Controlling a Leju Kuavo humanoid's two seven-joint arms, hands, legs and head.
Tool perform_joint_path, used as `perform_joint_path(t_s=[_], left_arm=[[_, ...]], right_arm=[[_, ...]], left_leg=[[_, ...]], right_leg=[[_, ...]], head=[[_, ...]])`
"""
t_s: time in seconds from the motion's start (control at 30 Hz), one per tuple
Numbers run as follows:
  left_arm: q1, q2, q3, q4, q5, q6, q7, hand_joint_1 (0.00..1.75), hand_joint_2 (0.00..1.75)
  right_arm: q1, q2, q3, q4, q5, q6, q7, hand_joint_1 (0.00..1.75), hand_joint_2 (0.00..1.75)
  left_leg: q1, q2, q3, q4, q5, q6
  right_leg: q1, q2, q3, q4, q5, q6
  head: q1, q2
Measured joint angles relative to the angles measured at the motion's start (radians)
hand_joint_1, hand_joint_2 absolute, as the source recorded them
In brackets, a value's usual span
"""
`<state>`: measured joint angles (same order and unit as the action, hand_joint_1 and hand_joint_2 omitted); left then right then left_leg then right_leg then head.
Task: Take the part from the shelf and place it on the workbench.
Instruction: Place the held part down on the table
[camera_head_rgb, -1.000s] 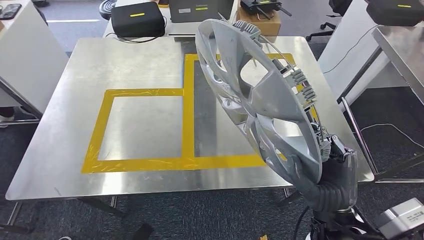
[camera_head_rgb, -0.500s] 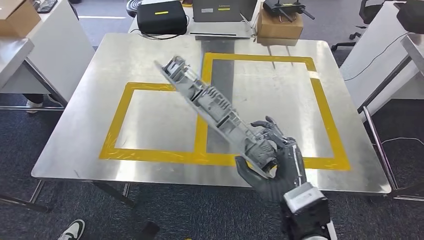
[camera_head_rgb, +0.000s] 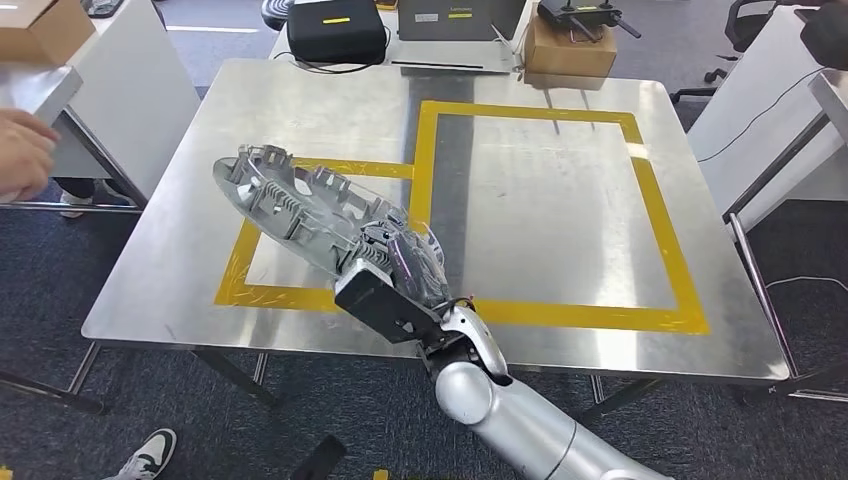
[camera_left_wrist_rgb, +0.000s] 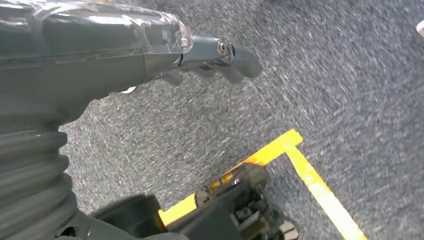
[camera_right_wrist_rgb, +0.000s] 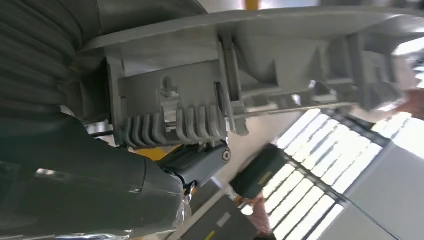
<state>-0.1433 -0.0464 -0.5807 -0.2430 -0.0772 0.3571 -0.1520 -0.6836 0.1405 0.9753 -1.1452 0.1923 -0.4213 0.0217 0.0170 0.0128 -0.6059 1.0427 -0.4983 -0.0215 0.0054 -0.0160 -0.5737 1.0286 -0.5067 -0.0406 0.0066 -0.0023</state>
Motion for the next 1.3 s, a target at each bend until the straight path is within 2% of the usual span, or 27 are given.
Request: perform_joint_path(t_s=[0.03,0.13,0.37,0.43,0.57,0.63,0.83,0.97,1.13,1.3], left_arm=[[-0.002,-0.003,-0.009,0.0,0.0,-0.003,0.002,0.0,1.75],[-0.004,-0.009,-0.03,-0.002,0.001,-0.012,-0.002,0.0,1.75],[-0.004,-0.014,-0.064,-0.003,0.005,-0.015,-0.01,0.0,1.75],[-0.004,-0.014,-0.072,-0.003,0.005,-0.016,-0.01,0.0,1.75],[-0.003,-0.014,-0.081,-0.002,0.01,-0.023,-0.014,0.0,1.75],[-0.001,-0.014,-0.083,-0.002,0.018,-0.023,-0.017,0.0,1.75],[0.016,-0.012,-0.092,-0.002,0.062,-0.001,-0.033,0.0,1.75],[0.036,-0.012,-0.092,-0.001,0.089,0.017,-0.045,0.0,1.75],[0.053,-0.013,-0.092,0.001,0.107,0.028,-0.049,0.0,1.75],[0.066,-0.014,-0.092,0.002,0.128,0.023,-0.062,0.0,1.75]], right_arm=[[-0.031,0.013,0.006,0.076,0.012,0.017,0.02,1.75,1.75],[-0.093,0.024,0.025,0.269,0.065,0.077,0.07,1.75,1.75],[-0.148,0.018,0.065,0.516,0.111,0.112,0.088,1.75,1.75],[-0.159,0.022,0.074,0.558,0.118,0.117,0.093,1.75,1.75],[-0.184,0.018,0.098,0.623,0.175,0.167,0.129,1.75,1.75],[-0.206,0.002,0.115,0.651,0.22,0.188,0.17,1.75,1.75],[-0.315,-0.101,0.169,0.723,0.347,0.269,0.281,1.75,1.75],[-0.368,-0.202,0.184,0.755,0.352,0.29,0.346,1.75,1.75],[-0.402,-0.321,0.193,0.779,0.342,0.269,0.437,1.75,1.75],[-0.409,-0.41,0.193,0.786,0.332,0.261,0.442,1.75,1.75]], left_leg=[[0.0,-0.001,0.0,0.0,0.001,0.002],[-0.002,-0.005,0.0,0.0,0.002,0.009],[-0.009,-0.01,0.0,0.001,0.0,0.019],[-0.009,-0.011,0.0,0.001,-0.001,0.021],[-0.009,-0.015,0.0,0.001,-0.002,0.023],[-0.009,-0.017,0.001,0.001,-0.002,0.023],[-0.009,-0.029,0.001,0.001,0.0,0.026],[-0.009,-0.032,0.001,0.002,0.0,0.028],[-0.01,-0.032,0.001,0.002,0.0,0.028],[-0.01,-0.028,0.001,0.002,-0.001,0.03]], right_leg=[[0.0,0.0,0.001,-0.001,0.004,-0.006],[0.0,-0.001,0.004,-0.008,0.009,-0.01],[-0.004,0.0,0.006,-0.015,0.015,-0.005],[-0.004,-0.001,0.007,-0.016,0.014,0.004],[-0.008,-0.001,0.01,-0.023,0.012,0.041],[-0.008,-0.002,0.011,-0.023,0.011,0.049],[-0.008,-0.012,0.013,-0.024,0.009,0.053],[-0.009,-0.015,0.016,-0.024,0.01,0.054],[-0.009,-0.014,0.016,-0.025,0.01,0.055],[-0.01,-0.013,0.016,-0.025,0.009,0.058]], head=[[0.001,0.0],[0.003,0.0],[0.007,0.0],[0.007,0.0],[0.007,0.0],[0.007,0.0],[0.007,0.0],[0.007,0.0],[0.007,0.0],[0.007,0.0]])
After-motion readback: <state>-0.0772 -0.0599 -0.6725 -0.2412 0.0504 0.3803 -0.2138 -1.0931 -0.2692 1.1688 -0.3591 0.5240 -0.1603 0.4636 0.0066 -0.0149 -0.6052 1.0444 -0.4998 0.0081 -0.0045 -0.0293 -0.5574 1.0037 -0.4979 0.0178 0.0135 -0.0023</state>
